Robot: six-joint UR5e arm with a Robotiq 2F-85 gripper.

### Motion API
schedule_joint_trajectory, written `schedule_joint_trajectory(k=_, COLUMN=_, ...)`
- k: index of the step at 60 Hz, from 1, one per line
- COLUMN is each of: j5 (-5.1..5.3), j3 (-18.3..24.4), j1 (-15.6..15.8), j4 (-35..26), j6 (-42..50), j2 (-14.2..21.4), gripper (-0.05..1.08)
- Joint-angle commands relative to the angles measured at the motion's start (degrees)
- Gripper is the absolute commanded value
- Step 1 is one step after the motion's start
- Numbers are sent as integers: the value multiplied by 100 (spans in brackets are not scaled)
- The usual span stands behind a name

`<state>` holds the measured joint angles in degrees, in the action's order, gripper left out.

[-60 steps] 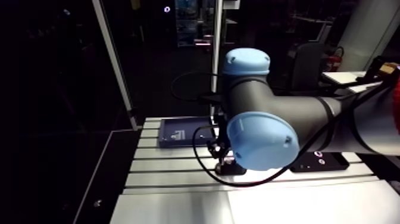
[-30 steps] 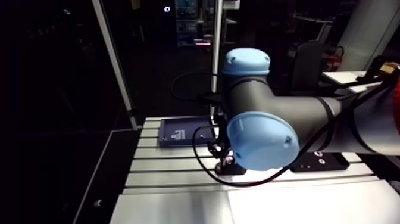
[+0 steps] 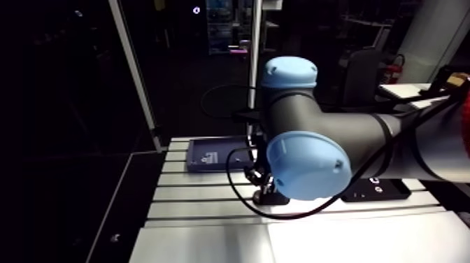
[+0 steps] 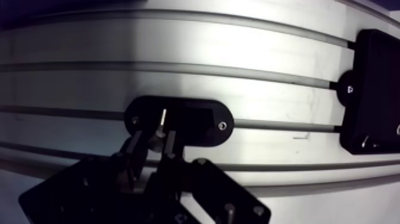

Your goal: Pick up the M10 bolt and insert it into the hex recess until seated.

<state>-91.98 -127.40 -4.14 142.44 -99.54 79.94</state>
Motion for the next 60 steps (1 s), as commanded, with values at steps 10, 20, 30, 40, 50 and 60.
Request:
schedule_joint_trajectory(k=10, j5=0, j3=7, j1=0, j4=-1, j6=0, j2=-1, gripper=72)
schedule_joint_trajectory(k=20, j5=0, j3=0, j1=-8, j4=0, j6=-41, j2=-1, gripper=73)
schedule_joint_trajectory(k=30, j5=0, j3=0, j1=-8, j4=1, j6=-78, j2=8, gripper=75)
schedule_joint_trajectory(k=40, j5=9, j3=0, j1=-9, j4=8, j6=-87, j2=25, gripper=77)
schedule_joint_trajectory(k=50, j5=25, j3=57, j1=-8, j4=-8, j6=-97, j2=76, gripper=77)
schedule_joint_trajectory(k=60, j5=27, j3=240, j1=0, j4=-127, j6=-123, j2=194, gripper=78)
